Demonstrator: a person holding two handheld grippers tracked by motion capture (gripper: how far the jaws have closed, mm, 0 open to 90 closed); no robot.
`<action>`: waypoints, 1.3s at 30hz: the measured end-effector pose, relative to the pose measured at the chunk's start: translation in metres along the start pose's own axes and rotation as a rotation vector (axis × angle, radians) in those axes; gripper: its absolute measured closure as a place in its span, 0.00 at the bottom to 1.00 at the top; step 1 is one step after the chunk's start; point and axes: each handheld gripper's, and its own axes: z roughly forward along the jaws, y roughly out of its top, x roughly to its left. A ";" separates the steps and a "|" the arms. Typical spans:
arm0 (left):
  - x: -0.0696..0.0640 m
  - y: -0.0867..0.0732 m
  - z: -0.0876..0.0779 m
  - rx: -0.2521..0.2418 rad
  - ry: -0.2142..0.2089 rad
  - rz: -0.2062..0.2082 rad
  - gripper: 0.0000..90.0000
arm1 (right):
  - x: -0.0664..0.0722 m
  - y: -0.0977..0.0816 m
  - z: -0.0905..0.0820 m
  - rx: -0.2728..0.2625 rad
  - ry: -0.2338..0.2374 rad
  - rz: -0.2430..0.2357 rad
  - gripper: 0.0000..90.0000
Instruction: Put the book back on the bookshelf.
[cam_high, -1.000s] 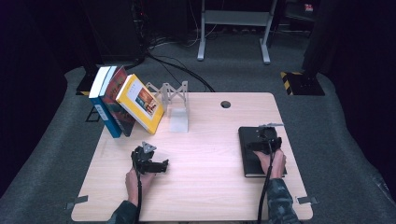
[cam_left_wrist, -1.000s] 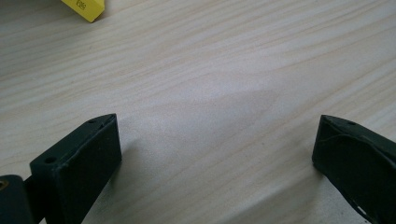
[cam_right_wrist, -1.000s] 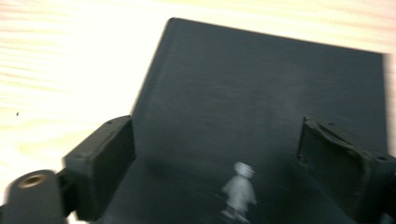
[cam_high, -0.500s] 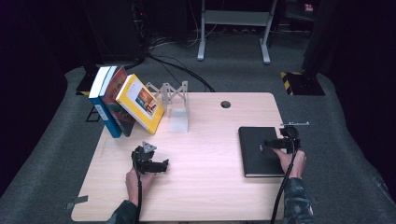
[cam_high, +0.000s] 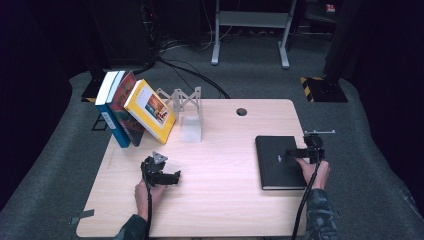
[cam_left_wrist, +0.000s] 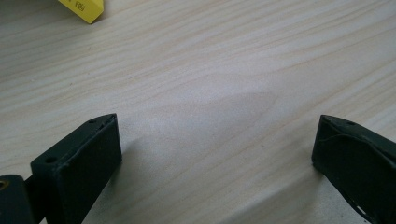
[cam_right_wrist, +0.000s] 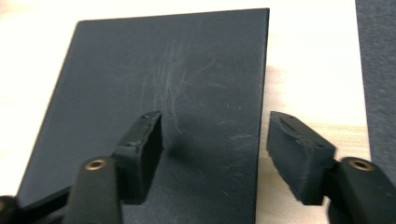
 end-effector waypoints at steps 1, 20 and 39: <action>0.000 0.000 0.000 0.000 0.000 0.000 0.01 | -0.001 -0.001 -0.001 -0.010 0.007 -0.002 0.42; 0.000 0.000 0.000 0.000 0.001 0.001 0.01 | 0.003 -0.004 -0.007 0.015 0.009 -0.039 0.44; 0.000 0.000 0.000 -0.001 -0.001 0.001 0.02 | 0.039 0.022 -0.063 -0.053 0.097 -0.122 0.46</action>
